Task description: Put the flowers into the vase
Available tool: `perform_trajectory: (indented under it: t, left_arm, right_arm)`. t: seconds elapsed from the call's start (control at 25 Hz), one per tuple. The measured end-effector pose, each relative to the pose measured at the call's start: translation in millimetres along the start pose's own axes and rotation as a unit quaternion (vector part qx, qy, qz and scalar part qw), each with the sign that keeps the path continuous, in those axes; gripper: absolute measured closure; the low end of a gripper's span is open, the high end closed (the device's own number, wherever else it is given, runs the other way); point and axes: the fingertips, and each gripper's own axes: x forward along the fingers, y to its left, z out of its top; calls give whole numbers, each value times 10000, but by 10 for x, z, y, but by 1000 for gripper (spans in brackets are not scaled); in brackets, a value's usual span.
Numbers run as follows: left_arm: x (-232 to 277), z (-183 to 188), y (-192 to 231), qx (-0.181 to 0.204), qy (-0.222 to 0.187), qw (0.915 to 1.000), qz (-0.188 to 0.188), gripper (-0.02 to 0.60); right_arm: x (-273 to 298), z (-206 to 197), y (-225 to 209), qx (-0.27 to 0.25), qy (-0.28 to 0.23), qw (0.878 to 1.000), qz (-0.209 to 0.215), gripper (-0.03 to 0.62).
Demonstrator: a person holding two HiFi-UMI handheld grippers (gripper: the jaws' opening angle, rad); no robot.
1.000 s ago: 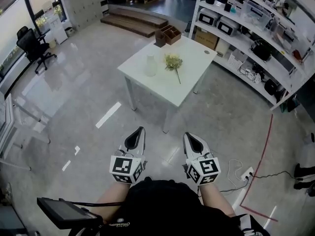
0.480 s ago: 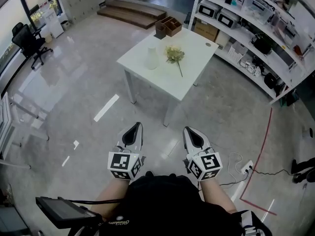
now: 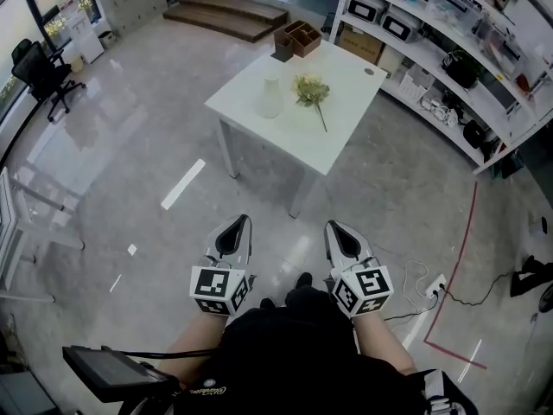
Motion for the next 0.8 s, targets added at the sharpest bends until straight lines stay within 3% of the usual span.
perform_trajectory:
  t: [0.32,0.8]
  left_arm:
    - [491,-5,208,-56,68,9999,134,575]
    - [1711,466,95,47,-90,9982,584,575]
  right_arm:
    - [530,27,-237,-26,90,9998,186,595]
    - [1405,546,-1258,-26,49,9972,746,595]
